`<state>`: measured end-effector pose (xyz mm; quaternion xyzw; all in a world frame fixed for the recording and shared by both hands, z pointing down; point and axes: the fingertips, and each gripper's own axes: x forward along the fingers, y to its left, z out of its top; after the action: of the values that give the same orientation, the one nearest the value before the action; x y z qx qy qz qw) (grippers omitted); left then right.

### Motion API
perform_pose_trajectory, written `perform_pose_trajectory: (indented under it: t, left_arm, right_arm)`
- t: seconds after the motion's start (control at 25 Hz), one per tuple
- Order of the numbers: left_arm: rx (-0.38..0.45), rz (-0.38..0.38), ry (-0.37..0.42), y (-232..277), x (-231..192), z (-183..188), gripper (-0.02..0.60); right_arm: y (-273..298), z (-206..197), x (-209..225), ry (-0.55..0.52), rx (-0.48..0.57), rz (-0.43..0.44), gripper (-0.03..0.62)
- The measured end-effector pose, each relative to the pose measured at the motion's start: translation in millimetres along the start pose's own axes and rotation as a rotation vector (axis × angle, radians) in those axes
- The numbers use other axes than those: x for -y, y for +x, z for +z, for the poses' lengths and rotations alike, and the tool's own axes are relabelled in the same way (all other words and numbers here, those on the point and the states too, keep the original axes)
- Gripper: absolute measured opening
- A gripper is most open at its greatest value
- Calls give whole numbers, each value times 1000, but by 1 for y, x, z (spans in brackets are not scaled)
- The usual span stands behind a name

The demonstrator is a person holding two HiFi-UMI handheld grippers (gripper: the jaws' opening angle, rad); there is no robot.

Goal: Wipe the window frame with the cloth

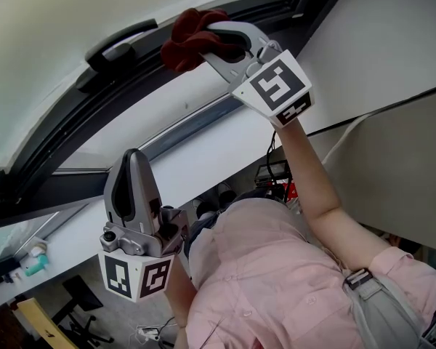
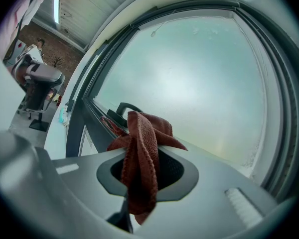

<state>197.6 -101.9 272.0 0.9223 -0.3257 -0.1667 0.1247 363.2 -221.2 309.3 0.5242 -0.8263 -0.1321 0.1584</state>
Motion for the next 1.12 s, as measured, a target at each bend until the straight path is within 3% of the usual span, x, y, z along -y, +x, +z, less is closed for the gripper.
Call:
perform_pose_trajectory:
  t: [0.6,1.12]
  left_arm:
    - [-3,-8,20,18,17,-14,-3]
    - [-2,-9,12,22,21,-17,-3]
  right_arm:
    - [-19,-15,32,10,-1,-36,78]
    - [-48,-42,83,52,-31,-165,78]
